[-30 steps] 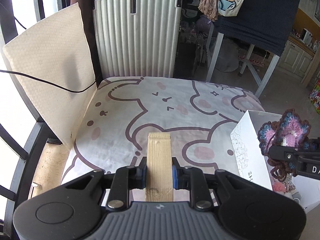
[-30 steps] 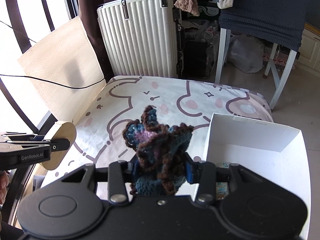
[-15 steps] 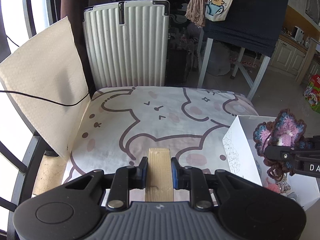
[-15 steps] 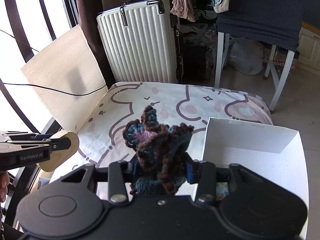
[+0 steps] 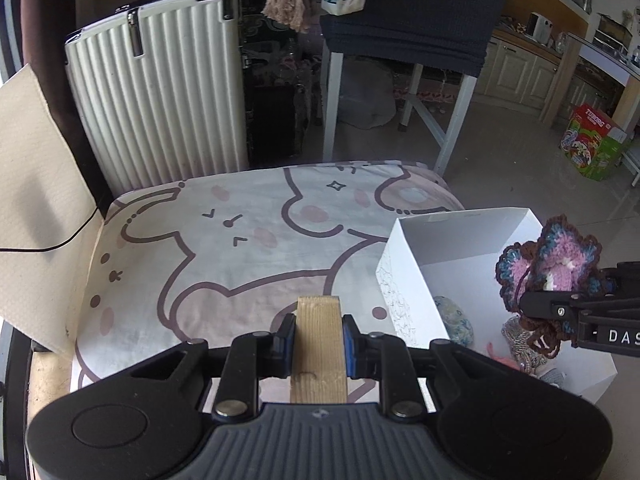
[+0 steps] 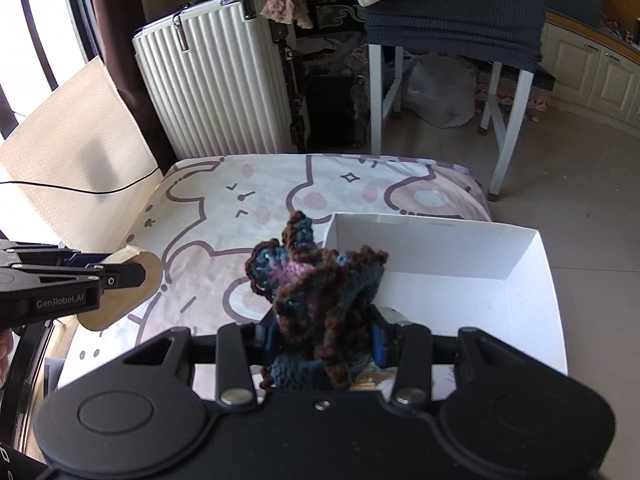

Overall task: Organize objects
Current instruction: 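Lift and carry the block and flower over the white box with both tools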

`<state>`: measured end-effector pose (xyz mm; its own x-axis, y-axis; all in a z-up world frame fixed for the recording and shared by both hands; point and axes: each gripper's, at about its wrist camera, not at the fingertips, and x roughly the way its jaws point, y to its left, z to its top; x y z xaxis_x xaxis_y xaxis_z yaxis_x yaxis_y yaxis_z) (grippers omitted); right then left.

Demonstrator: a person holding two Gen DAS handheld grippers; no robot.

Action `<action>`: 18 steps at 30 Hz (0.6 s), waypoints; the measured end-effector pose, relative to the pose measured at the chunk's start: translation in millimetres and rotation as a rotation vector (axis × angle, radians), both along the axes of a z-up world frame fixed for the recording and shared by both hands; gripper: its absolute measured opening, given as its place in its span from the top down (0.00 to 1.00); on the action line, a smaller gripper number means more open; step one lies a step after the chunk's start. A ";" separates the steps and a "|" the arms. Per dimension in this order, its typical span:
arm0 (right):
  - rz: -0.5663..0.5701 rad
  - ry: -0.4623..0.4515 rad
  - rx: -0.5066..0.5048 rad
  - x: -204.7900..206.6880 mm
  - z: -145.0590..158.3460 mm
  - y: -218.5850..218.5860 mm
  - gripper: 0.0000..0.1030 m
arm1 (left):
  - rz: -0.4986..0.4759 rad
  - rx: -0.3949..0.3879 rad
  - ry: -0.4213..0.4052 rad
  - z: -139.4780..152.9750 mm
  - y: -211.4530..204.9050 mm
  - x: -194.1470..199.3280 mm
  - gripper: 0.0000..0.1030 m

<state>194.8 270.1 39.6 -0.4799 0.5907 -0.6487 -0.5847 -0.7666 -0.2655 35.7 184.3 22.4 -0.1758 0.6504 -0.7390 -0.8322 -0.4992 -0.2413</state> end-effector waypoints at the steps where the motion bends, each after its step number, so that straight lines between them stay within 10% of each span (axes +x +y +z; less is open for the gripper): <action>1: -0.012 0.002 0.001 4.1 1.4 4.1 0.58 | -0.010 0.002 -0.002 0.2 4.6 2.6 0.77; 18: -0.193 -0.017 0.004 70.9 5.2 68.7 0.58 | -0.188 0.010 -0.048 -13.5 90.1 61.8 0.77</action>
<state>265.6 338.7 44.8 -0.3462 0.6735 -0.6531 -0.7163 -0.6393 -0.2796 97.5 274.4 8.9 -0.0147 0.6758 -0.7369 -0.8980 -0.3331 -0.2875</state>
